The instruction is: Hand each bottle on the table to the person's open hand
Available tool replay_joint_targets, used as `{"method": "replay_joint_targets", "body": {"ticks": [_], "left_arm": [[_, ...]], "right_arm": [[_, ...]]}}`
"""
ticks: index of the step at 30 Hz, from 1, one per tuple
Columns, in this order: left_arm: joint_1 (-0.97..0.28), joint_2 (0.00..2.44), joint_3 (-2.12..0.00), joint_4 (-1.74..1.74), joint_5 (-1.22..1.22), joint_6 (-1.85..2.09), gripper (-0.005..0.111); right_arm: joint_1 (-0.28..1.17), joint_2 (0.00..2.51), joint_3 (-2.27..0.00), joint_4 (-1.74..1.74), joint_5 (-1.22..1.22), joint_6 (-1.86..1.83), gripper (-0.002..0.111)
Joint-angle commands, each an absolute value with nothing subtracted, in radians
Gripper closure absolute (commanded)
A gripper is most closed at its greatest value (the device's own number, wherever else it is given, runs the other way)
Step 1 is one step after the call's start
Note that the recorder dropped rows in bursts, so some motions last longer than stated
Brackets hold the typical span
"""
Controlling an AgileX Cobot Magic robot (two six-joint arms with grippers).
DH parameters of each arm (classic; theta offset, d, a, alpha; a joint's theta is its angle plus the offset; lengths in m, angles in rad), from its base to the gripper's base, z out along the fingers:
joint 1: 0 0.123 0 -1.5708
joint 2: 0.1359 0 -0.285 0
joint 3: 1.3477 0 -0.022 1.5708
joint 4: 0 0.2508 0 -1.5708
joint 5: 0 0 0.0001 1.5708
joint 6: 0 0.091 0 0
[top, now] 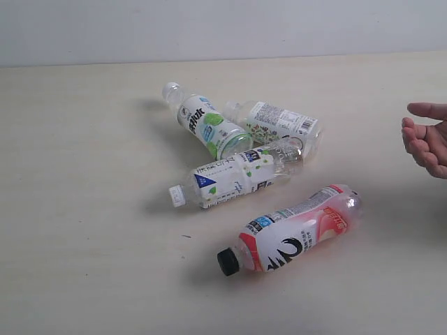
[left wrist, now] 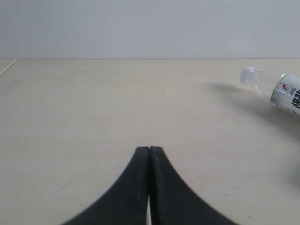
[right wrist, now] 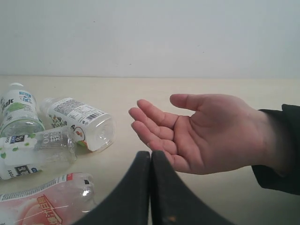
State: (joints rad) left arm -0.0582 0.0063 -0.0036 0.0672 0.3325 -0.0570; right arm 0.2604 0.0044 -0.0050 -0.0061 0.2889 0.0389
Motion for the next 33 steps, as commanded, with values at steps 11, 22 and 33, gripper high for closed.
{"method": "replay_joint_targets", "body": {"ticks": [11,22,33], "left_arm": [[-0.057,0.000,0.000,0.066,0.249,-0.025,0.107],[-0.058,0.000,0.000,-0.127,-0.217,-0.434,0.107],[-0.058,0.173,-0.332,0.111,-0.380,-0.749,0.107]], "right_arm": [[0.253,0.000,0.000,-0.006,0.283,0.039,0.108],[0.253,0.000,0.000,-0.006,0.283,0.039,0.108],[0.253,0.000,0.000,-0.006,0.283,0.039,0.108]]}}
